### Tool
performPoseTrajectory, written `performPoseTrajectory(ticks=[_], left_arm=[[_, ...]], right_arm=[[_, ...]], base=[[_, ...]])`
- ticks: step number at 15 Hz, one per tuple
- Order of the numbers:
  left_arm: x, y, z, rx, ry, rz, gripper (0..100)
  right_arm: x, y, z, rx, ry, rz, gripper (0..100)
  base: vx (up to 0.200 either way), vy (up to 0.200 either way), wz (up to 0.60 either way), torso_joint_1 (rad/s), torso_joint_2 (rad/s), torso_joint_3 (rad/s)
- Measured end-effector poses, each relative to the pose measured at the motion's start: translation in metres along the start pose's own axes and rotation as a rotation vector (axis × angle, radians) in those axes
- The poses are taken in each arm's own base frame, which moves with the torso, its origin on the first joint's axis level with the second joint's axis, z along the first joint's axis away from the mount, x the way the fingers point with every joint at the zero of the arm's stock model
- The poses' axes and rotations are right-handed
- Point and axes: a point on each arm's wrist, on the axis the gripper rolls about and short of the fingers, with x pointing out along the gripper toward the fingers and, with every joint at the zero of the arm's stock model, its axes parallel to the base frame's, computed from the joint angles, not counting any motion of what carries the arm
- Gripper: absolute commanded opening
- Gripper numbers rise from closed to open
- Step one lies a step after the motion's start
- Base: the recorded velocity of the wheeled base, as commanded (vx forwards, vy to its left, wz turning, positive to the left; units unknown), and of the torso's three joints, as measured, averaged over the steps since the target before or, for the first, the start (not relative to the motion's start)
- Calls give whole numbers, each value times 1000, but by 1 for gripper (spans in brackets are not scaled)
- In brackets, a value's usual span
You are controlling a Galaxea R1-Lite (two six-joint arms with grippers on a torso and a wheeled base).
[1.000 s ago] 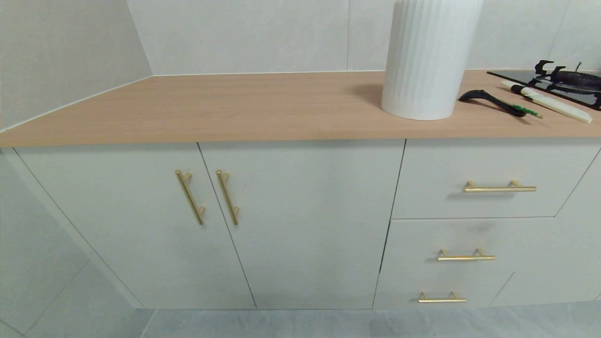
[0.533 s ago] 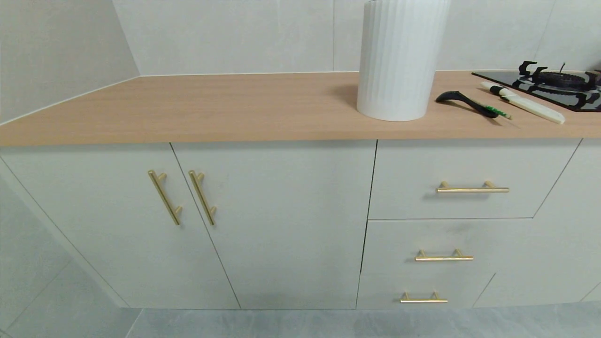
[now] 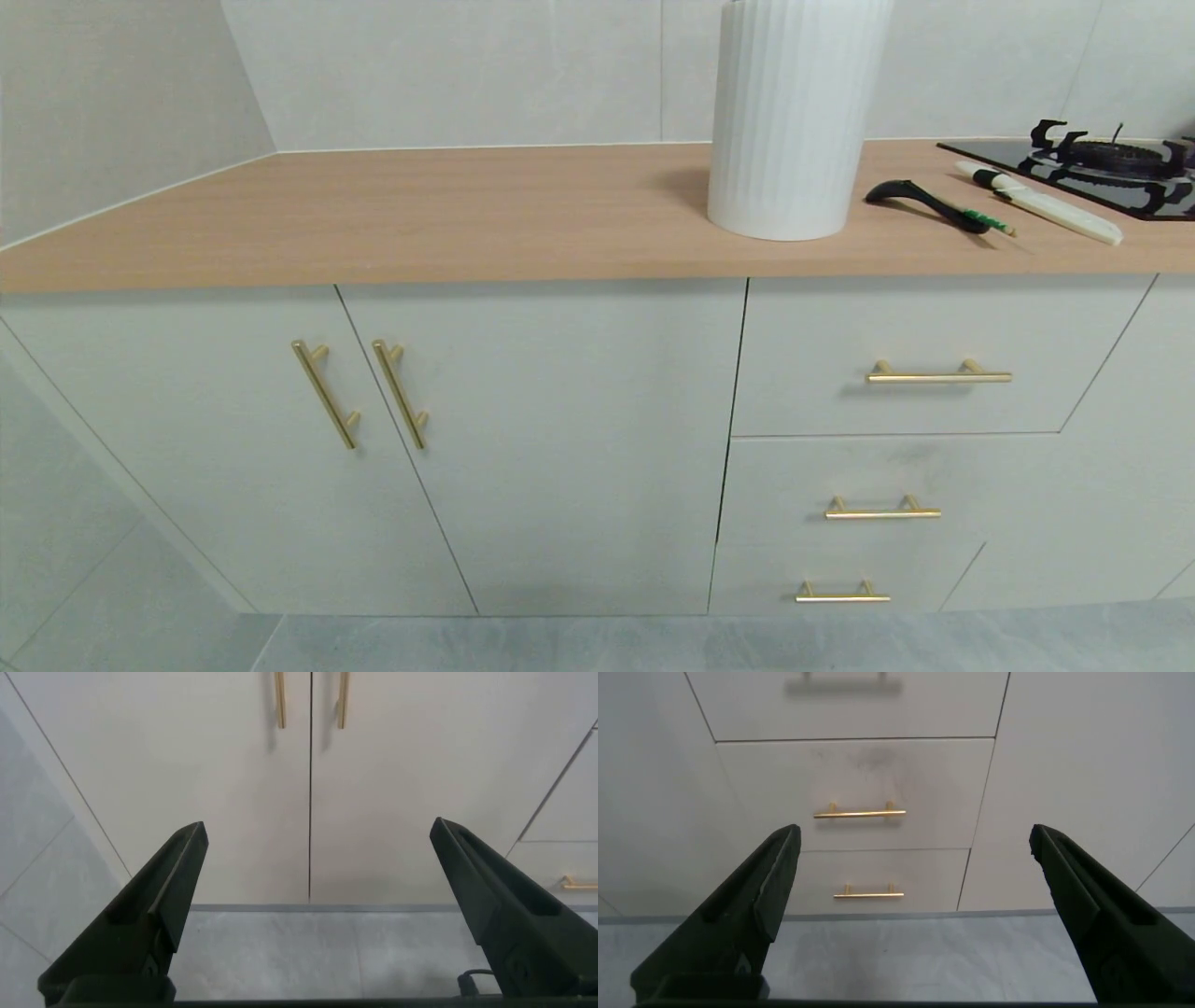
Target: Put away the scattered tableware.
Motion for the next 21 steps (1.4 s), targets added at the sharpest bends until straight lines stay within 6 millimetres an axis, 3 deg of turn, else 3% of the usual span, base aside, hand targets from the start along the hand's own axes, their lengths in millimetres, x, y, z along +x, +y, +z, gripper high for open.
performPoseTrajectory(ticks=[5, 7, 9, 12, 16, 18, 21], left_arm=[[0, 0, 0, 0, 0, 0, 100], [0, 0, 0, 0, 0, 0, 100], [0, 0, 0, 0, 0, 0, 100], [0, 0, 0, 0, 0, 0, 100], [0, 0, 0, 0, 0, 0, 100], [0, 0, 0, 0, 0, 0, 100], [0, 0, 0, 0, 0, 0, 100]], right_arm=[[-1, 0, 5, 3, -6, 9, 100], [-6, 0, 33, 24, -69, 44, 100], [3, 0, 52, 26, -8, 95, 100], [40, 3, 74, -1, 201, 143, 100], [119, 15, 91, -32, 489, 196, 100], [163, 23, 85, -42, 588, 209, 100], [221, 33, 59, -50, 663, 217, 100]], base=[[0, 0, 0, 0, 0, 0], [0, 0, 0, 0, 0, 0], [0, 0, 0, 0, 0, 0], [0, 0, 0, 0, 0, 0], [0, 0, 0, 0, 0, 0], [0, 0, 0, 0, 0, 0], [0, 0, 0, 0, 0, 0]])
